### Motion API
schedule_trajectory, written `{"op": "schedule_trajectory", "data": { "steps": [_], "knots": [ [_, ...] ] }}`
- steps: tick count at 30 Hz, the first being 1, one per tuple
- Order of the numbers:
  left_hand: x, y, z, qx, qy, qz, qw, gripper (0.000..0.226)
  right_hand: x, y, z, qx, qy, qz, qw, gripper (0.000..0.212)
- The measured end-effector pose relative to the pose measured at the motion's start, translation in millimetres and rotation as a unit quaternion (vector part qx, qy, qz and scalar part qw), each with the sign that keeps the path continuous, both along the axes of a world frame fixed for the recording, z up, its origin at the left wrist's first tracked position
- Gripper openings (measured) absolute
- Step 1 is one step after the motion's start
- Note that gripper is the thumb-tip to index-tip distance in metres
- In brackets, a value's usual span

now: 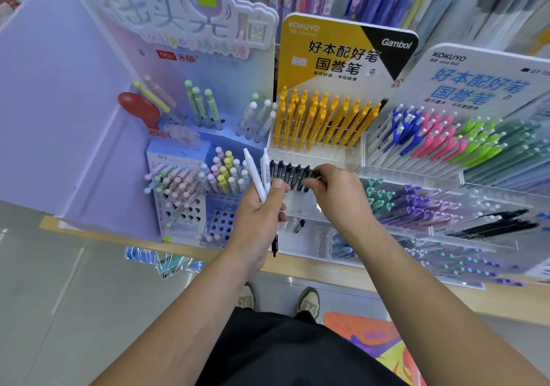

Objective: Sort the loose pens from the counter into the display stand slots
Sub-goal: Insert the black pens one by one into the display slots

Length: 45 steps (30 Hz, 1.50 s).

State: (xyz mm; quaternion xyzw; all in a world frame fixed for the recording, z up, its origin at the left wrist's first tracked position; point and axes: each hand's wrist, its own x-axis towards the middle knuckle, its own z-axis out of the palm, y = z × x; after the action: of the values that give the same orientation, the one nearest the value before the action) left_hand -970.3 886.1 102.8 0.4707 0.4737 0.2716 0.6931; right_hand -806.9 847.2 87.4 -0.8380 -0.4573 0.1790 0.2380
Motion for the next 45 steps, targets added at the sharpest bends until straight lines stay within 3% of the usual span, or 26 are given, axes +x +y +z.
{"op": "schedule_trajectory", "data": {
  "steps": [6,8,10,12,14,18,23,25,28,33,45],
  "knots": [
    [0,-2,9,-0.035,-0.043,0.031,0.998,0.021,-1,-5,8,-0.035,0.008,-0.011,0.999,0.028],
    [-1,-1,9,-0.018,-0.037,0.037,0.998,0.026,-12,-16,26,-0.02,-0.002,-0.003,1.0,0.037],
    [0,0,8,-0.002,-0.027,0.044,0.999,0.028,-28,-31,44,-0.024,0.068,0.028,0.997,0.035],
    [3,0,6,0.002,-0.023,0.059,0.998,0.028,-41,-48,49,-0.054,0.197,0.057,0.977,0.022],
    [7,-1,6,-0.002,-0.036,0.071,0.997,0.027,-44,-64,44,-0.052,0.304,0.016,0.951,0.012],
    [8,-5,4,-0.015,-0.053,0.05,0.997,0.025,-31,-90,45,0.082,0.431,-0.129,0.889,0.021],
    [11,-16,-5,-0.023,-0.019,-0.012,0.999,0.019,-18,-92,57,0.239,0.46,-0.154,0.841,0.024],
    [15,-22,-5,-0.018,0.002,-0.03,0.999,0.018,-14,-86,58,0.255,0.429,-0.159,0.852,0.019],
    [16,-22,-8,0.009,0.046,-0.035,0.998,0.018,-5,-78,60,0.252,0.316,-0.151,0.902,0.014],
    [8,-16,-12,0.017,0.064,-0.022,0.998,0.019,12,-66,56,0.136,0.071,-0.047,0.987,0.022],
    [4,-18,-6,0.028,0.057,-0.042,0.997,0.026,8,-50,37,0.054,-0.05,0.019,0.997,0.024]
  ]
}}
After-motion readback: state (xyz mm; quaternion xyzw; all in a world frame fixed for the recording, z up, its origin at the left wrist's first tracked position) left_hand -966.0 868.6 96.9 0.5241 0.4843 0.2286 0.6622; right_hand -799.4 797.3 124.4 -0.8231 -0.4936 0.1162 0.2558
